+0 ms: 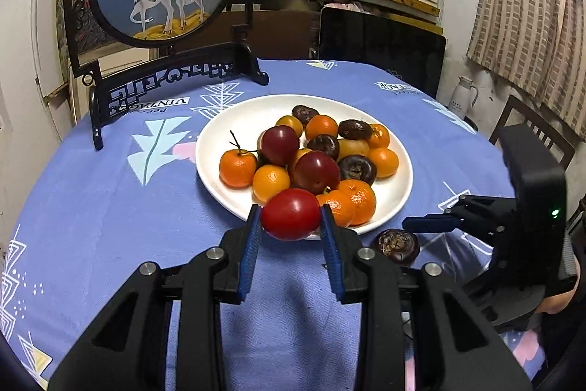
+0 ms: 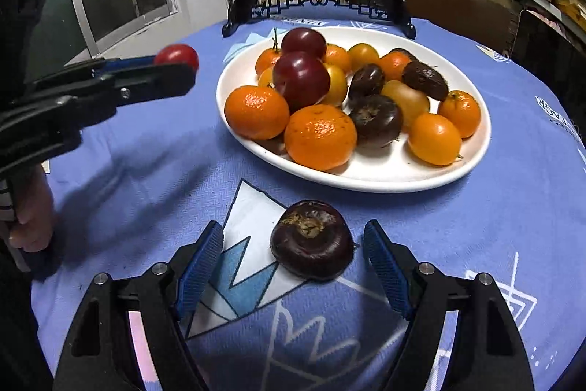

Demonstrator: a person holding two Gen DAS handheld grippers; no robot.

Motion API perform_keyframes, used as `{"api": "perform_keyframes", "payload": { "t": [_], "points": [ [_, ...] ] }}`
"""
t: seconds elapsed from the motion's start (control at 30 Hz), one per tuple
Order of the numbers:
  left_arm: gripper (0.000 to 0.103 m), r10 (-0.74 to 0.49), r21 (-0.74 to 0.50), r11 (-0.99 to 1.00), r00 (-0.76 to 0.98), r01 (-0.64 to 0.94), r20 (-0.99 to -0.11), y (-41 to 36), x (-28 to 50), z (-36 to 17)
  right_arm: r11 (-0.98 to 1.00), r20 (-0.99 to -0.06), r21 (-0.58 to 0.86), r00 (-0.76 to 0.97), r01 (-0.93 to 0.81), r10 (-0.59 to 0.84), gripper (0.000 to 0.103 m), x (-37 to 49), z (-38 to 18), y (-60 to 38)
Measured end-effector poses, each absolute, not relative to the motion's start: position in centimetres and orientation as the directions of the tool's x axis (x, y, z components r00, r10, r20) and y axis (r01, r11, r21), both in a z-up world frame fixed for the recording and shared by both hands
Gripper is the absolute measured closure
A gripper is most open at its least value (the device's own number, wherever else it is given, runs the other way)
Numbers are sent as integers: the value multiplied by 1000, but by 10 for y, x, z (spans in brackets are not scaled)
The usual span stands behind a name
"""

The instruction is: Organize fruits

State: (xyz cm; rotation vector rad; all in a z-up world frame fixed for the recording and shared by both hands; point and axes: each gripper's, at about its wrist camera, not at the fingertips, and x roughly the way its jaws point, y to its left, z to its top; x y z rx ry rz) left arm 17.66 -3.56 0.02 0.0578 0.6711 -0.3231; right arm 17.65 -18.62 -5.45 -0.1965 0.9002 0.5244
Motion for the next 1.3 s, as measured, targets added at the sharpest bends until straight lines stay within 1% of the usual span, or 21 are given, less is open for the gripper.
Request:
{"api": "perform_keyframes", "payload": {
  "t": [0.1,0.13,0.17,0.2,0.37,0.47,0.57,0.63,0.8,0.87,0.97,1.1,1.2,1.23,1.27,1.3],
  "points": [
    [72,-277,-49,947,732,316,-622,-37,176,-1,862,-793,79,492,-501,359,26,179,-58,-189],
    [72,-276,-48,948,732,316,-623,-37,177,-1,865,-791,85,495,-495,361,36,180,-57,-193],
    [72,-274,-48,948,731,315,-625,-36,177,-2,870,-786,97,499,-483,365,54,180,-56,-196],
    [72,-272,-48,948,728,313,-629,-36,178,-3,874,-784,102,502,-476,365,59,182,-56,-199],
    [72,-264,-51,952,727,302,-634,-35,179,-4,862,-776,160,478,-482,411,59,177,-55,-208],
    [72,-275,-62,951,731,304,-625,-32,177,-2,850,-754,235,463,-472,466,60,175,-49,-217],
    [72,-295,-80,946,725,315,-623,-30,176,4,824,-704,345,456,-450,544,60,173,-33,-233],
    [72,-313,-103,941,718,321,-622,-29,182,13,808,-667,392,469,-439,579,60,180,-15,-242],
    [72,-316,-124,943,714,309,-624,-26,226,44,815,-632,399,519,-420,576,60,228,38,-244],
    [72,-318,-142,944,714,297,-624,-25,249,50,821,-629,396,530,-411,569,60,252,49,-238],
    [72,-326,-186,944,675,273,-662,-25,297,43,834,-636,406,540,-375,552,60,291,49,-230],
    [72,-294,-180,955,644,237,-706,-31,333,23,854,-663,405,539,-327,520,60,334,30,-218],
    [72,-296,-181,953,626,243,-722,-35,343,15,859,-673,403,533,-317,513,58,349,17,-213],
    [71,-296,-182,953,621,242,-726,-35,345,13,863,-675,397,538,-312,505,53,347,16,-213],
    [61,-295,-185,954,619,237,-728,-35,345,12,870,-674,389,550,-305,494,42,347,16,-214],
    [50,-293,-186,955,624,232,-724,-33,343,13,873,-669,385,561,-301,488,39,344,17,-215]
  ]
}}
